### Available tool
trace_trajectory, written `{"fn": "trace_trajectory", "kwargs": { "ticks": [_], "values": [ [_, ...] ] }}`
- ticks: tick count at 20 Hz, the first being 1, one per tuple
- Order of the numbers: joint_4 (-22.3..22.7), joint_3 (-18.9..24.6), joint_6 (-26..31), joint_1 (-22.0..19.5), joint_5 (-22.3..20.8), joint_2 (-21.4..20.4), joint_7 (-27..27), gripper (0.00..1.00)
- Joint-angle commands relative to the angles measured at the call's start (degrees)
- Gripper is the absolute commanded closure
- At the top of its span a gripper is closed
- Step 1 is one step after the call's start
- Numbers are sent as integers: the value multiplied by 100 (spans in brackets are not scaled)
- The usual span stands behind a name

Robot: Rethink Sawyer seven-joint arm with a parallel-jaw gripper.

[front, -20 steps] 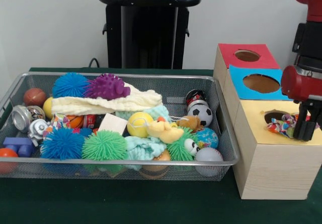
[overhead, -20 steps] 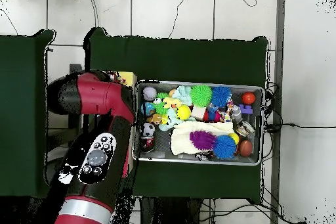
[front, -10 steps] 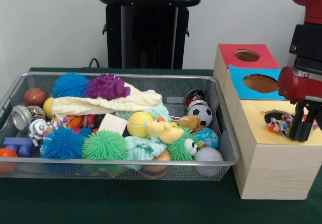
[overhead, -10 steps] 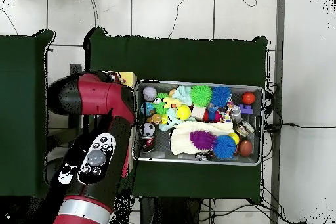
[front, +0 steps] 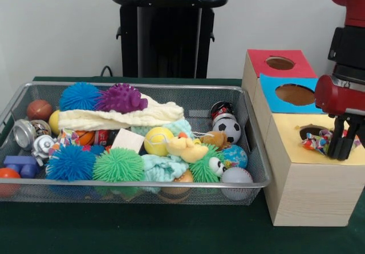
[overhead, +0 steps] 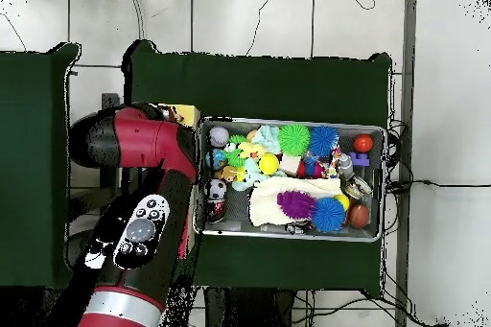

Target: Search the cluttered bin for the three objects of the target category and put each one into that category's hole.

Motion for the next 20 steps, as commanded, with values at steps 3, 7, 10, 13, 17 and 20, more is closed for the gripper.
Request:
{"fn": "trace_trajectory", "kwargs": {
  "ticks": [3, 7, 10, 13, 17, 20],
  "values": [
    [766, 437, 1347, -141, -209, 201, 968, 100],
    [798, 458, 1459, -143, -194, 183, 993, 100],
    [840, 456, 1481, -136, -201, 172, 1006, 100],
    [895, 476, 1439, -142, -216, 175, 987, 100],
    [930, 494, 1309, -158, -250, 194, 932, 100],
    [906, 434, 1209, -137, -312, 238, 906, 100]
  ]
}}
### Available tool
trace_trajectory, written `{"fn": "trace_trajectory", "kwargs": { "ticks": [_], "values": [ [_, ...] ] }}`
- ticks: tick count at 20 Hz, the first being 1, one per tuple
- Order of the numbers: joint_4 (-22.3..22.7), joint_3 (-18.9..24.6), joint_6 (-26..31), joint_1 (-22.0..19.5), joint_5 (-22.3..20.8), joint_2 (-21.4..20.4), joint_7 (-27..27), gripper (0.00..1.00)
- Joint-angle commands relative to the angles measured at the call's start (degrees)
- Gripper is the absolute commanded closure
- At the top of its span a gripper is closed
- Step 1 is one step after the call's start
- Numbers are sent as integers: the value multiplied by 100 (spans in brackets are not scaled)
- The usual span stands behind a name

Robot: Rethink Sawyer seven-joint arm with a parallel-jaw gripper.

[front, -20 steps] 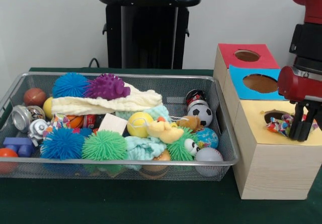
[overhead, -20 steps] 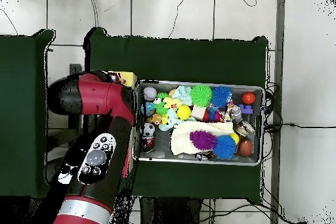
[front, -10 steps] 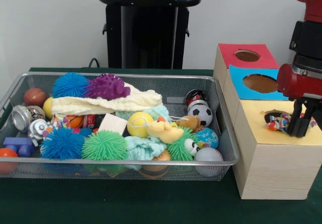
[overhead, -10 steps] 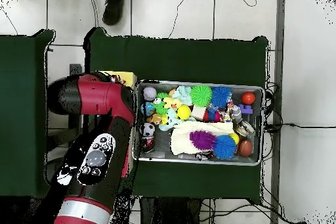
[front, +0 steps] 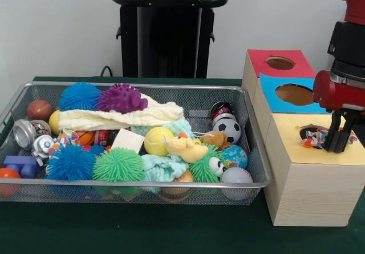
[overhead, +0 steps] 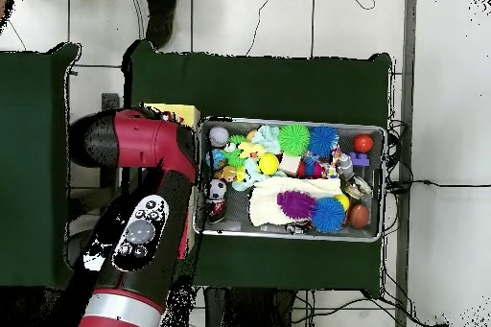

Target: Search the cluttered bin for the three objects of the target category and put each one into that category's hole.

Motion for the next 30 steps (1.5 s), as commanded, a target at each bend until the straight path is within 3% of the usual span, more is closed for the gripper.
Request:
{"fn": "trace_trajectory", "kwargs": {
  "ticks": [1, 11, 30],
  "values": [
    [909, 426, 730, -145, -331, 296, 886, 100],
    [819, 209, 824, -149, -492, 425, 810, 100],
    [1063, 224, 906, -219, -562, 268, 629, 100]
  ]
}}
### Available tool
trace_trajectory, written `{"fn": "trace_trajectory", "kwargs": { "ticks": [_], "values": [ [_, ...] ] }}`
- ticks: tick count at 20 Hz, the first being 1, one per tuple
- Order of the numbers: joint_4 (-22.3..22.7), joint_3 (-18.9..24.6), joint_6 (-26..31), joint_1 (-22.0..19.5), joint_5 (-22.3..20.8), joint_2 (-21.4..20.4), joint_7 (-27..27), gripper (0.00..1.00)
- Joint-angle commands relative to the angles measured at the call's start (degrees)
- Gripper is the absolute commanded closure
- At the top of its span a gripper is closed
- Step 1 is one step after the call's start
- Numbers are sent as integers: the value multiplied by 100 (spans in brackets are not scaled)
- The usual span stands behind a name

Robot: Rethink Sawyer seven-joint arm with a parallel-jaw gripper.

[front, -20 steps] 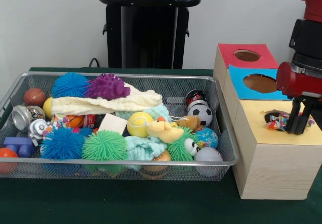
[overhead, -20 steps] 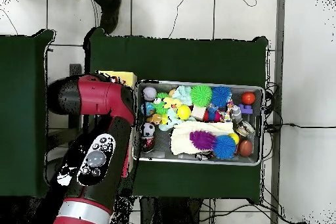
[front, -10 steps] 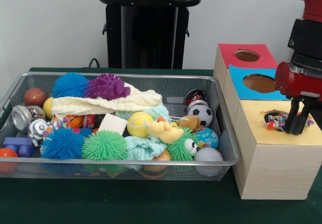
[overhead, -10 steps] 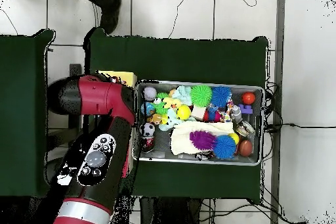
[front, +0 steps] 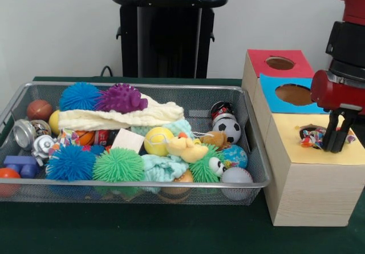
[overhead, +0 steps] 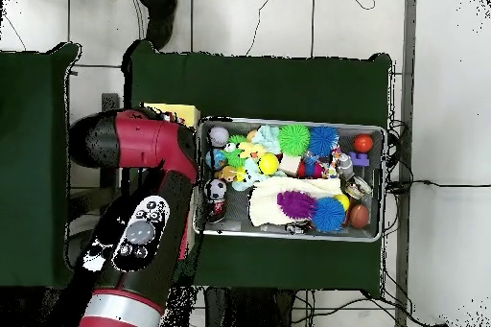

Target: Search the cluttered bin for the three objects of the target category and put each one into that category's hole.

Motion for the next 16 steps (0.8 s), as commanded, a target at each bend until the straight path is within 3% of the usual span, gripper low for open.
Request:
{"fn": "trace_trajectory", "kwargs": {
  "ticks": [1, 16],
  "values": [
    [1075, 264, 918, -219, -564, 243, 623, 100],
    [1313, 338, 936, -250, -619, 97, 564, 100]
  ]
}}
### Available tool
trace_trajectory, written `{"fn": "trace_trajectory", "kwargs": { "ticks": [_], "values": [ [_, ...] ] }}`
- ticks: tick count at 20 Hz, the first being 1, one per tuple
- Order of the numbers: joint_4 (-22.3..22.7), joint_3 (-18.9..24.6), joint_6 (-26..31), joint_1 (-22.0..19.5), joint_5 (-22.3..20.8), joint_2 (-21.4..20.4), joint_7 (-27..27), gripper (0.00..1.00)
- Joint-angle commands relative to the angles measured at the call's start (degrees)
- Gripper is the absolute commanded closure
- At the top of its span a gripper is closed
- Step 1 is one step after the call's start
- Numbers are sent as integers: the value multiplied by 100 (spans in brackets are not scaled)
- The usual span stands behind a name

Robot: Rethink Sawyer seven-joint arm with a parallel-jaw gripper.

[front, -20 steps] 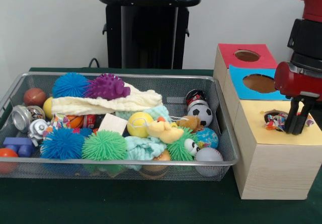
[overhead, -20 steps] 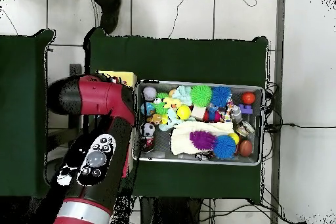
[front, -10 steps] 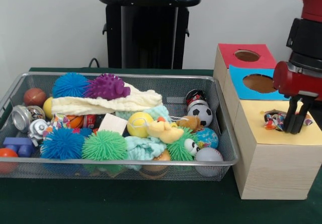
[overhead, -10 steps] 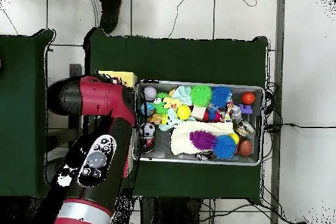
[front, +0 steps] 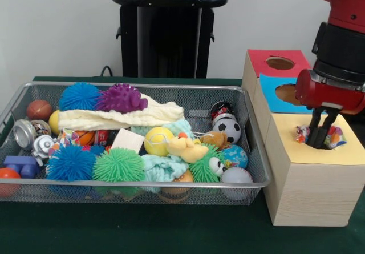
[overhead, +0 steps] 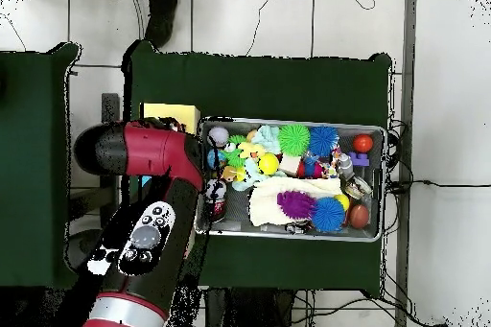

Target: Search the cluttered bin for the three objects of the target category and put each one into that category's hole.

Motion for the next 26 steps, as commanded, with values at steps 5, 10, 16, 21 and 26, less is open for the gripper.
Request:
{"fn": "trace_trajectory", "kwargs": {
  "ticks": [5, 10, 16, 21, 26],
  "values": [
    [1028, 498, 596, -326, -505, 187, 537, 100],
    [1093, 809, 182, -447, -429, 193, 459, 100],
    [1406, 1590, -988, -760, -261, 51, 577, 100],
    [1260, 1685, -1684, -727, -406, 288, 829, 100],
    [1243, 1798, -2124, -801, -450, 427, 845, 100]
  ]
}}
